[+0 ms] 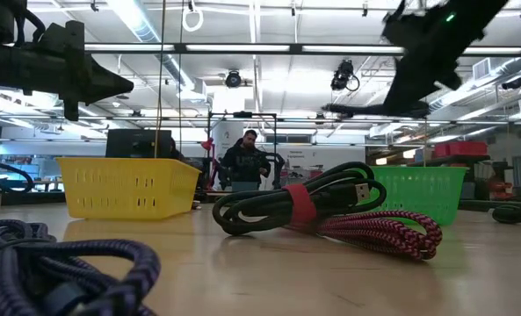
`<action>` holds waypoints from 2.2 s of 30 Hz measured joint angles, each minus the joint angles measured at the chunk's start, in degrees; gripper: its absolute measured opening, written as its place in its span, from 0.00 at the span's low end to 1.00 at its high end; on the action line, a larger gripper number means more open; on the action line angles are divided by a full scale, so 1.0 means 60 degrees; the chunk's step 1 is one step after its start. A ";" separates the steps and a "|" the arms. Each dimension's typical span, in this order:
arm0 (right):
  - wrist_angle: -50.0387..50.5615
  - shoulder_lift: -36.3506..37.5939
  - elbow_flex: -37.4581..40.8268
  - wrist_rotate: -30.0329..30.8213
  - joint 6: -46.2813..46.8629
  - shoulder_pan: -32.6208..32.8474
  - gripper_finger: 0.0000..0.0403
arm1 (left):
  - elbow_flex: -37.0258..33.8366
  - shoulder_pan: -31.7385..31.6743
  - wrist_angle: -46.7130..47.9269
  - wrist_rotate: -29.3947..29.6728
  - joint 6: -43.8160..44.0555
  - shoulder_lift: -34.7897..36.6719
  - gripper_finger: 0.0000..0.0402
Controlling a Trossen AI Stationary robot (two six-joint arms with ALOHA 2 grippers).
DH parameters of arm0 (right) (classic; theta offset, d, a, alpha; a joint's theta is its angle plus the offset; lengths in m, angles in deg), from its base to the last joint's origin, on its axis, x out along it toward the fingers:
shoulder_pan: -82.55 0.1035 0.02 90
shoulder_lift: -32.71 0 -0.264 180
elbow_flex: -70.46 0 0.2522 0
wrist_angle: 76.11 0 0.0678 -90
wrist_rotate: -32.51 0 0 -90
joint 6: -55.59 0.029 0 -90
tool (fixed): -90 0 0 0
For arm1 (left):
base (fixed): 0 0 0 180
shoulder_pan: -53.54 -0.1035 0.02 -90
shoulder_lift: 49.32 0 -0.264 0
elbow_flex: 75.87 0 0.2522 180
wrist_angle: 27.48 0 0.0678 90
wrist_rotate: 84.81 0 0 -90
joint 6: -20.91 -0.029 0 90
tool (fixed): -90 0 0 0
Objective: Pick & Place USB Port
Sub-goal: Put the black blue charger cable into the green bin, then put the black green charger cable into the green bin
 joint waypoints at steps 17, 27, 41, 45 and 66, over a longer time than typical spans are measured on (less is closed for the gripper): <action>0.0762 -0.3834 -0.1714 0.2014 0.5075 0.3142 0.02 | 0.0000 0.0002 0.0064 -0.0623 0.0011 0.0000 0.06; 0.2914 -0.4812 -0.1703 0.1287 0.9066 0.3147 0.02 | 0.0000 0.0000 0.0062 -0.0616 0.0007 0.0000 0.06; 0.1960 -0.4780 -0.1706 0.1859 0.9085 0.2934 0.02 | 0.0000 0.0000 0.0060 -0.0612 -0.0044 0.0000 0.06; 0.1684 -0.4780 -0.1706 0.1873 0.8611 0.2899 0.02 | 0.0000 0.0000 0.0078 -0.0608 -0.0058 0.0000 0.06; 0.1755 -0.5332 -0.1706 0.1442 0.8049 0.2717 0.26 | 0.0000 0.0000 0.0129 -0.0612 -0.0059 0.0000 0.06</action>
